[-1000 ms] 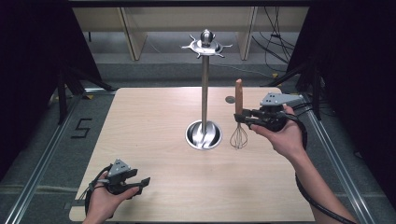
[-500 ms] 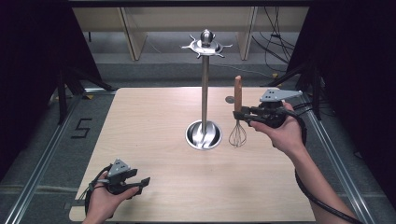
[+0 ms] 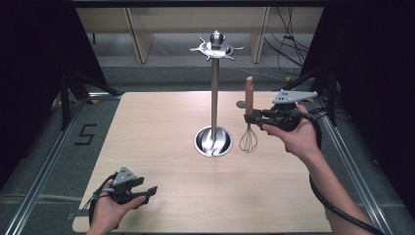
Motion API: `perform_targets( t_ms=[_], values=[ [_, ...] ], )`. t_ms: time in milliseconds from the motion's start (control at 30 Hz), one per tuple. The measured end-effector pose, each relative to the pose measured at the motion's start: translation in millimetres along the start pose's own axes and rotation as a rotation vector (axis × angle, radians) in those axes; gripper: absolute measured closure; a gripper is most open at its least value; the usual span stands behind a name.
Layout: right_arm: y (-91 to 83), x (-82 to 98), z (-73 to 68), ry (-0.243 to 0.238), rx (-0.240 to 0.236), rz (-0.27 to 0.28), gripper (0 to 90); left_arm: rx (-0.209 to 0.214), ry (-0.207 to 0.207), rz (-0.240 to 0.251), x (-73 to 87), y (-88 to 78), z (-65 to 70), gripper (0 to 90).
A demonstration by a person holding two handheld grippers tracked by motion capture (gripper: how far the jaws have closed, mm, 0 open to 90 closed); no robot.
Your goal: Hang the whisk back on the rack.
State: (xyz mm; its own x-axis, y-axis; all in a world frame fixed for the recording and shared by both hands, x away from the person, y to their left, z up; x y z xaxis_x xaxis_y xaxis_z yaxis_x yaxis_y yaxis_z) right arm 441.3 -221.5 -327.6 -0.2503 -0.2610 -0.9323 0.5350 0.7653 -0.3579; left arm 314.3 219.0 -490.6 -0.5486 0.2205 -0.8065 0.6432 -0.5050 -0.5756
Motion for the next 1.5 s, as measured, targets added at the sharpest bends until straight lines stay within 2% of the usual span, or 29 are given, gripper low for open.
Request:
perform_targets(
  t_ms=[67,100,167,200,233,333,367,433,467,500,533,567,600,667,767,800,833,900,1000,1033,1067,1100,1167,1333,1367,1400,1500],
  values=[
    [0.8,-0.9,-1.4,0.02,0.004,0.008,70.4,0.0,0.0,-0.001,0.0,0.1,-0.1,35.6],
    [0.6,-2.5,0.7,0.002,0.001,0.009,70.4,0.002,0.0,-0.001,-0.1,-0.2,-0.1,35.6],
    [1.6,-3.6,0.4,0.01,0.009,0.027,70.4,0.001,-0.001,-0.001,0.0,-0.2,-0.1,35.6],
    [1.6,-3.6,0.4,0.01,0.009,0.027,70.4,0.001,-0.001,-0.001,0.0,-0.2,-0.1,35.6],
    [-0.4,-5.3,0.6,0.02,-0.006,-0.001,70.4,0.001,0.0,-0.001,-0.1,-0.2,-0.2,35.6],
    [1.5,-6.0,1.7,0.012,0.003,0.023,70.4,0.001,0.0,-0.001,-0.1,-0.1,-0.2,35.6],
    [0.0,-7.0,2.5,0.011,-0.012,-0.001,70.4,0.0,-0.001,0.001,0.0,0.1,0.1,35.6],
    [1.0,-7.2,1.8,0.025,-0.005,0.011,70.4,0.004,-0.001,0.005,0.2,0.3,0.0,35.6],
    [1.8,-7.7,3.3,0.009,0.005,0.025,70.4,0.002,-0.001,-0.001,-0.2,-0.2,0.1,35.6],
    [0.7,-8.8,3.1,0.026,-0.009,0.0,70.4,0.001,-0.001,0.0,-0.1,-0.2,-0.2,35.6],
    [0.7,-8.8,3.1,0.026,-0.009,0.0,70.4,0.001,-0.001,0.0,-0.1,-0.2,-0.2,35.6],
    [1.7,-10.0,5.4,0.001,-0.01,0.015,70.4,0.001,0.0,-0.001,-0.1,-0.3,-0.3,35.6],
    [1.7,-10.0,5.4,0.001,-0.01,0.015,70.4,0.001,0.0,0.0,-0.1,-0.3,-0.4,35.6],
    [1.9,-10.6,3.7,0.029,-0.019,0.01,70.4,0.001,0.0,0.0,-0.1,-0.3,-0.2,35.6],
    [2.1,-12.0,4.3,0.025,-0.021,0.01,70.4,0.001,0.0,0.0,-0.2,-0.2,-0.2,35.6],
    [2.0,-12.7,6.0,-0.001,-0.004,0.017,70.4,0.001,0.0,0.0,-0.2,-0.2,-0.3,35.6],
    [2.8,-12.6,4.2,0.03,-0.005,0.026,70.4,0.001,0.001,-0.002,-0.2,-0.2,-0.3,35.6],
    [1.5,-13.7,5.5,0.024,-0.015,0.004,70.4,0.002,0.0,0.004,0.1,0.3,-0.1,35.6],
    [1.5,-14.5,5.9,0.02,-0.014,0.007,70.4,0.003,0.0,0.004,0.1,0.4,-0.1,35.6],
    [3.0,-14.3,4.8,0.031,-0.007,0.028,70.4,0.003,0.0,0.003,0.1,0.4,-0.1,35.6],
    [1.9,-15.4,4.9,0.037,-0.022,0.013,70.4,0.004,0.0,0.003,0.1,0.5,-0.1,35.6],
    [2.1,-16.5,6.6,0.02,-0.027,0.013,70.4,0.004,-0.001,0.005,0.2,0.8,-0.1,35.6],
    [2.1,-17.3,5.2,0.039,-0.029,0.011,70.4,0.004,0.0,0.003,0.1,0.6,-0.1,35.6],
    [2.2,-19.3,6.8,0.026,-0.028,0.01,70.4,0.004,-0.001,0.004,0.1,0.6,0.0,35.6],
    [3.9,-19.7,6.9,0.02,-0.011,0.037,70.4,0.005,-0.002,0.005,0.1,0.6,0.2,35.6],
    [3.9,-19.7,6.9,0.02,-0.011,0.037,70.4,0.005,-0.002,0.005,0.1,0.6,0.2,35.6],
    [2.9,-21.6,6.6,0.033,-0.029,0.014,70.4,0.004,0.0,0.003,0.1,0.7,0.0,35.6]
  ],
)
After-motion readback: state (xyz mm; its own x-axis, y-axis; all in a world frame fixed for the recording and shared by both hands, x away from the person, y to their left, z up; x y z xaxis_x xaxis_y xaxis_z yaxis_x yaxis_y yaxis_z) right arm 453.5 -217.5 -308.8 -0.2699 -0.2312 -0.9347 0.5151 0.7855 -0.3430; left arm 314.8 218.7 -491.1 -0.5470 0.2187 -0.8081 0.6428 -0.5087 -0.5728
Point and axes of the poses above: each handheld gripper's, and its own axes: y roughly forward along the jaws, x roughly out of its underside, z roughly to its right, the point moved 1 cm from there along y, roughly forward along the jaws, and after that the axes turned 5 degrees about z, right-handed, at the moved point
